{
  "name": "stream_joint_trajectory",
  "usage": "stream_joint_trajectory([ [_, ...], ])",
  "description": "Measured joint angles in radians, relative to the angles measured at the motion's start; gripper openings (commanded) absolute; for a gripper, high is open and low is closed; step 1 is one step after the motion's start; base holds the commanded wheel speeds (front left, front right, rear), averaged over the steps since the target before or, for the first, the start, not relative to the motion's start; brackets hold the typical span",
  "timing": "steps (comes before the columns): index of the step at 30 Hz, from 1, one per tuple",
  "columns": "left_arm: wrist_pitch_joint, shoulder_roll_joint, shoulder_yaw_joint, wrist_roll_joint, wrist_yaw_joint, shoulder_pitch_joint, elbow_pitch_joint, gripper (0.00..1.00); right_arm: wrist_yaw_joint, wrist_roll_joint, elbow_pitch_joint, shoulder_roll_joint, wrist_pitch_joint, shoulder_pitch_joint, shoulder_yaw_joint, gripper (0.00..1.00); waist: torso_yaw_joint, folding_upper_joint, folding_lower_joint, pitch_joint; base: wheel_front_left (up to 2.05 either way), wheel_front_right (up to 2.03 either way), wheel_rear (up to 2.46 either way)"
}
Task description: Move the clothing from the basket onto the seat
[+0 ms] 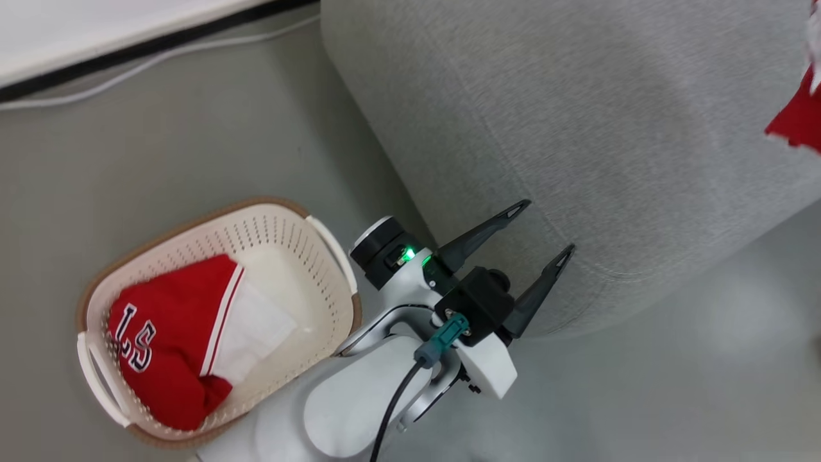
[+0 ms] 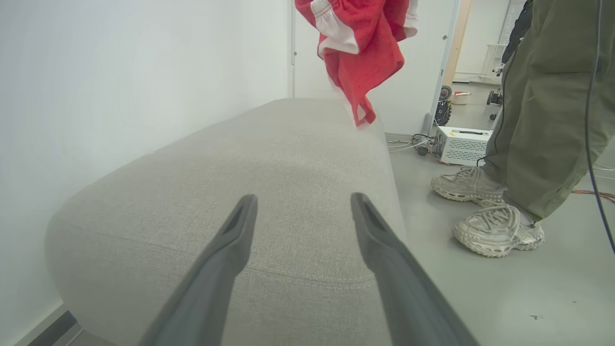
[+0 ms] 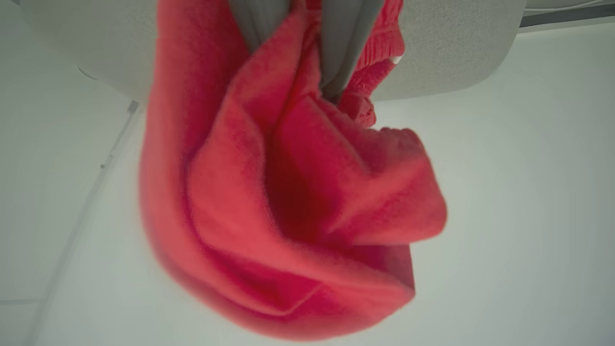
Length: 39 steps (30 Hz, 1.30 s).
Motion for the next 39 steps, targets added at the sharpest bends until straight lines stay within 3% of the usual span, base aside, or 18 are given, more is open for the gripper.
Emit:
stream_joint_trajectory([
  [8, 0.0, 0.002, -0.13, -0.044, 0.041, -0.098, -0.002, 1.0, 0.001, 0.004, 0.153, -0.076, 0.0, -0.14, -0.035, 0.0, 0.065, 0.0, 0.0, 0.119, 0.0, 0.0, 0.0],
  [13, -0.001, 0.005, -0.192, -0.061, 0.095, -0.179, -0.034, 1.0, 0.001, 0.019, 0.278, -0.148, 0.0, -0.246, -0.063, 0.0, 0.116, 0.0, 0.0, 0.203, 0.0, 0.0, 0.0],
  [19, -0.001, 0.006, -0.231, -0.064, 0.148, -0.209, -0.061, 1.0, 0.001, 0.076, 0.407, -0.255, 0.0, -0.396, -0.075, 0.0, 0.186, 0.0, 0.0, 0.297, 0.0, 0.0, 0.0],
  [26, -0.001, 0.008, -0.24, -0.064, 0.193, -0.204, -0.101, 1.0, 0.001, 0.104, 0.477, -0.343, -0.001, -0.477, -0.181, 0.0, 0.282, 0.0, 0.0, 0.376, 0.0, 0.0, 0.0],
  [31, -0.001, 0.007, -0.241, -0.056, 0.205, -0.192, -0.124, 1.0, 0.001, 0.172, 0.55, -0.324, -0.001, -0.476, -0.158, 0.0, 0.341, 0.0, 0.0, 0.416, 0.0, 0.0, 0.0],
  [35, -0.001, 0.007, -0.242, -0.053, 0.205, -0.171, -0.136, 1.0, 0.002, 0.263, 0.599, -0.283, -0.001, -0.45, -0.075, 0.0, 0.372, 0.0, 0.0, 0.437, 0.0, 0.0, 0.0],
  [36, -0.001, 0.006, -0.242, -0.053, 0.204, -0.168, -0.139, 1.0, 0.002, 0.293, 0.604, -0.276, 0.001, -0.437, -0.05, 0.07, 0.378, 0.0, 0.0, 0.438, 0.0, 0.0, 0.0],
  [37, -0.001, 0.007, -0.242, -0.053, 0.204, -0.165, -0.143, 1.0, 0.002, 0.319, 0.605, -0.269, 0.001, -0.422, -0.026, 0.07, 0.383, 0.0, 0.0, 0.438, 0.0, 0.0, 0.0],
  [38, -0.001, 0.007, -0.242, -0.053, 0.205, -0.162, -0.148, 1.0, 0.003, 0.34, 0.604, -0.266, 0.001, -0.407, -0.008, 0.5, 0.387, 0.0, 0.0, 0.437, 0.0, 0.0, 0.0],
  [39, -0.001, 0.007, -0.242, -0.053, 0.205, -0.161, -0.151, 1.0, 0.003, 0.357, 0.602, -0.266, 0.0, -0.391, 0.011, 1.0, 0.388, 0.0, 0.0, 0.433, 0.0, 0.0, 0.0],
])
